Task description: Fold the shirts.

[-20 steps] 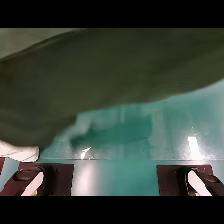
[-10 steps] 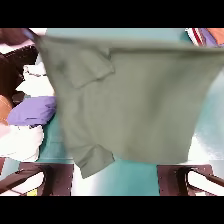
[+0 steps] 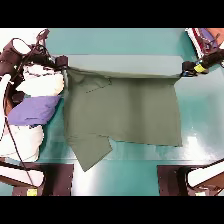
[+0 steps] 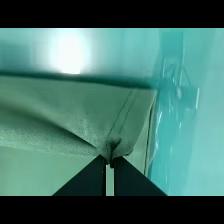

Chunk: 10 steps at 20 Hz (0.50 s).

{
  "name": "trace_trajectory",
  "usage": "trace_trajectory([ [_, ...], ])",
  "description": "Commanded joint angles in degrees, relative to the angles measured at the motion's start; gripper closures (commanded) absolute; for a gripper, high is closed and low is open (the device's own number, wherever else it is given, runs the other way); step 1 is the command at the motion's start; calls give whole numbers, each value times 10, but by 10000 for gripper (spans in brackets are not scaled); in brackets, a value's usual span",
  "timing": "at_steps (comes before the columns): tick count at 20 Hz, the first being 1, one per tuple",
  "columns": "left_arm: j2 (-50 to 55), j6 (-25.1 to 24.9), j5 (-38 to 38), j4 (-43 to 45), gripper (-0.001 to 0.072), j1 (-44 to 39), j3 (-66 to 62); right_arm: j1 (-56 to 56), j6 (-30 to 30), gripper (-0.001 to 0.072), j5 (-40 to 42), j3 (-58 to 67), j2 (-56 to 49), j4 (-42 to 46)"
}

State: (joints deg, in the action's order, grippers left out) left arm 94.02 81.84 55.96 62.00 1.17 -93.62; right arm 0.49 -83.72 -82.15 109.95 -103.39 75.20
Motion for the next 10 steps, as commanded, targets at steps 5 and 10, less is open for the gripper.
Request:
trace_trajectory([
  [5,21,-58,137,24,681,1,-50,6,15,693,3,-16,14,4],
  [10,21,-51,179,42,681,1,45,13,15,691,76,-222,97,23],
])
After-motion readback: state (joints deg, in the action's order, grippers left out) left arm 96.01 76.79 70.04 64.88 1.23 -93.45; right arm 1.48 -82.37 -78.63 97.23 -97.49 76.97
